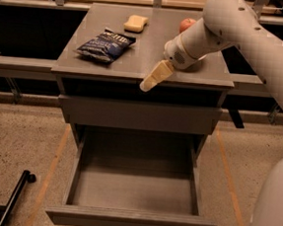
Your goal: Place blue chip bag into middle drawer
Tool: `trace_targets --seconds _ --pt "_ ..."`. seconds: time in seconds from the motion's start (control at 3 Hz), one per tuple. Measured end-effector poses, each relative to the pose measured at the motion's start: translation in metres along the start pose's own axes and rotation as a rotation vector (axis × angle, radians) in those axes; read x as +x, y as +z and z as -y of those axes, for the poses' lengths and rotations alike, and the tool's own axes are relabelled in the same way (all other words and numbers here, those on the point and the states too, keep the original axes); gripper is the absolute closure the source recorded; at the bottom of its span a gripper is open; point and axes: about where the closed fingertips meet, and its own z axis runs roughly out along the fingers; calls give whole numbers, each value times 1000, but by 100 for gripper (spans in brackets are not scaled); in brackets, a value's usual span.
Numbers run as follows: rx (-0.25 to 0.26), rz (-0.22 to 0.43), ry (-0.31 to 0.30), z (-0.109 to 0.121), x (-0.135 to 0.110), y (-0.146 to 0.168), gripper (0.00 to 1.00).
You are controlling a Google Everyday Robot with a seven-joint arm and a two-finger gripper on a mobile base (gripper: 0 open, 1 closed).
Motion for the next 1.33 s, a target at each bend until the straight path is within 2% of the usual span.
trace_targets --seconds 0.33,0.67,1.0,1.33 --pt "-2 -1 32 -2 8 0 0" --pt "11 48 17 -4 -9 2 0" --pt "13 111 -42 -9 -44 7 0" --pt "-11 151 -76 -5 -64 24 0"
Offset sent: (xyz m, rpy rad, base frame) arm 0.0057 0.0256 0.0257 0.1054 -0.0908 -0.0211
